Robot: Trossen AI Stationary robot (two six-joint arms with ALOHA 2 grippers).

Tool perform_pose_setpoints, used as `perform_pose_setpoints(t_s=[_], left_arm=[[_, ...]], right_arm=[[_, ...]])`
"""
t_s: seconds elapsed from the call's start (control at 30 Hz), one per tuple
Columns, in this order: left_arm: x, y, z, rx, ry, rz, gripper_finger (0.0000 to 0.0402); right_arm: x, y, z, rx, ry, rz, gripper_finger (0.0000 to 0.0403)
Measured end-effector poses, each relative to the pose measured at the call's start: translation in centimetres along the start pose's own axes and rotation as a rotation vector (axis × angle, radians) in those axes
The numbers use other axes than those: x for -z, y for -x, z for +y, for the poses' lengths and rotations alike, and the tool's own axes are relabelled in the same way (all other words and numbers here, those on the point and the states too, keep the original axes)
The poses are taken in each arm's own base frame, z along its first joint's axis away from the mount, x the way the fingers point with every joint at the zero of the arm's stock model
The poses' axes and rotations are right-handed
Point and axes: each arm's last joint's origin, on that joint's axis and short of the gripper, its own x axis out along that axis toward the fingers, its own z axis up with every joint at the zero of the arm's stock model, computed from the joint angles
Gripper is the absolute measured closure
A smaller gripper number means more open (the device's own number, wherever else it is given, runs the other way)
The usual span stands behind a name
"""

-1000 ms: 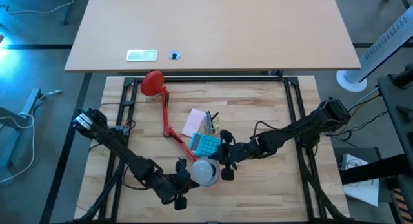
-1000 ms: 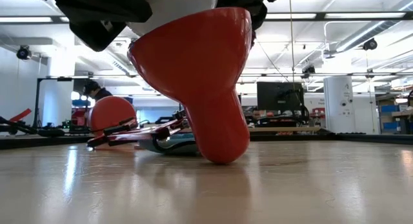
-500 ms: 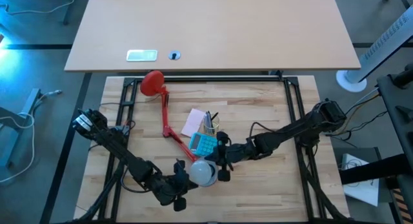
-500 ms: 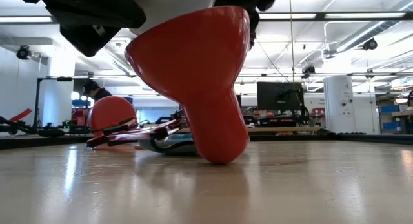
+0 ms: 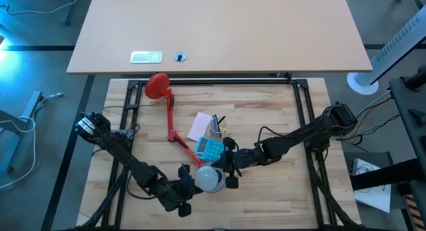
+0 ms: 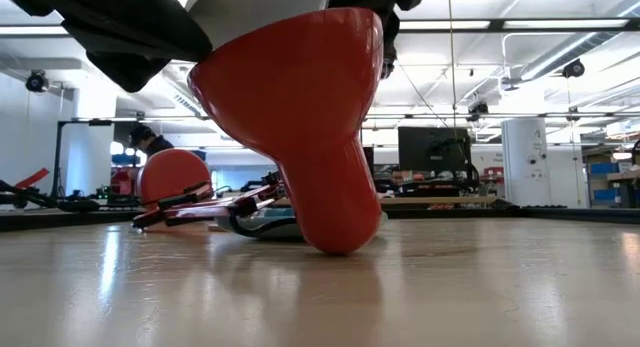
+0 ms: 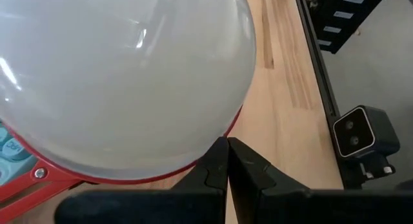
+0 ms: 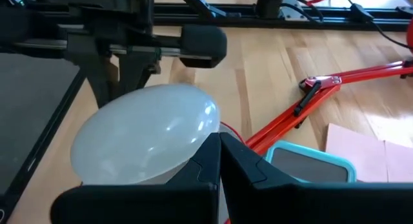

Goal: Screw lightbulb
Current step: Insert the lightbulb into the red desk lamp

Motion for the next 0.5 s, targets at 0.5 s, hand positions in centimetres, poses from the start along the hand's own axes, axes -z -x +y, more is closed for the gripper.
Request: perform_pose_setpoints(t_s=[0.5], left_arm=[[-0.08, 0.31, 0.32, -0.036, -0.020, 0.000, 0.0401]], right_arm=[[0.04, 0.06, 0.25, -0.006, 0.002, 0.000, 0.0403]])
